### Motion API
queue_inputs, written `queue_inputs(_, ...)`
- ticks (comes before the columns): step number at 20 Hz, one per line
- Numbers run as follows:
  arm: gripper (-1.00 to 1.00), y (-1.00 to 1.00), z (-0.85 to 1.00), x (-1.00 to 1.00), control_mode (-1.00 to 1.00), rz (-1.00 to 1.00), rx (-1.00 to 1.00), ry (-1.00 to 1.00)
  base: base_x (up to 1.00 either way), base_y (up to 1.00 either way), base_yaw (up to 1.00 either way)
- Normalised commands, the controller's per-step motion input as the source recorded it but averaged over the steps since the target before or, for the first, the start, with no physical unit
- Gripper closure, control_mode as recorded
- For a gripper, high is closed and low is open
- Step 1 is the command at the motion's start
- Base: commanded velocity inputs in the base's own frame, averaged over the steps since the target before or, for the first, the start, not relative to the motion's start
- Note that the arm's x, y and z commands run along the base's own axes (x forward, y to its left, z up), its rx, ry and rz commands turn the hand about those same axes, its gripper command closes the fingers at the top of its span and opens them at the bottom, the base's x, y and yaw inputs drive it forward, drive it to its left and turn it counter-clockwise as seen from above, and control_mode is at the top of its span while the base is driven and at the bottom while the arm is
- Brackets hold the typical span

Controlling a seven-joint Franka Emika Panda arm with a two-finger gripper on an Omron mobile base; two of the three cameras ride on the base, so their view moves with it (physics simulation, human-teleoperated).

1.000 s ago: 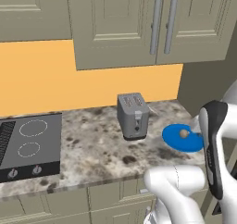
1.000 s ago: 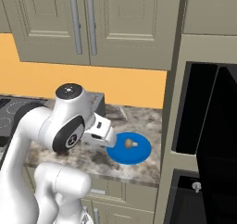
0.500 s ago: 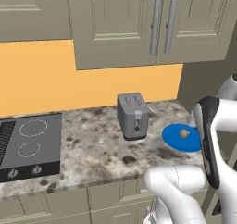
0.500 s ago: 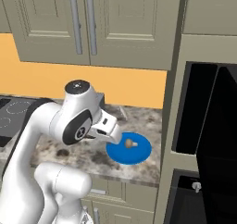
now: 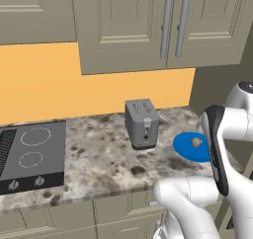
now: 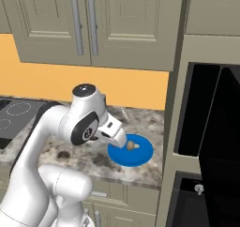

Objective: Pick the mushroom from the counter and place it in the microwave. Then turn on the microwave.

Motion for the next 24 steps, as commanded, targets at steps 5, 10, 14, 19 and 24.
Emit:
queue_inputs(5,-1.00,-0.07,-0.17,0.31,-1.00,-0.12,0.01,0.00,0.00,0.00,0.00)
queue_inputs(10,-1.00,-0.07,-0.17,0.37,-1.00,-0.13,0.03,0.03,0.00,0.00,0.00)
queue_inputs(14,-1.00,-0.10,-0.20,0.37,-1.00,-0.11,0.03,0.08,0.00,0.00,0.00)
queue_inputs(19,-1.00,-0.14,-0.23,0.36,-1.00,-0.10,0.04,0.14,0.00,0.00,0.00)
queue_inputs(24,-1.00,-0.17,-0.24,0.34,-1.00,-0.07,0.04,0.14,0.00,0.00,0.00)
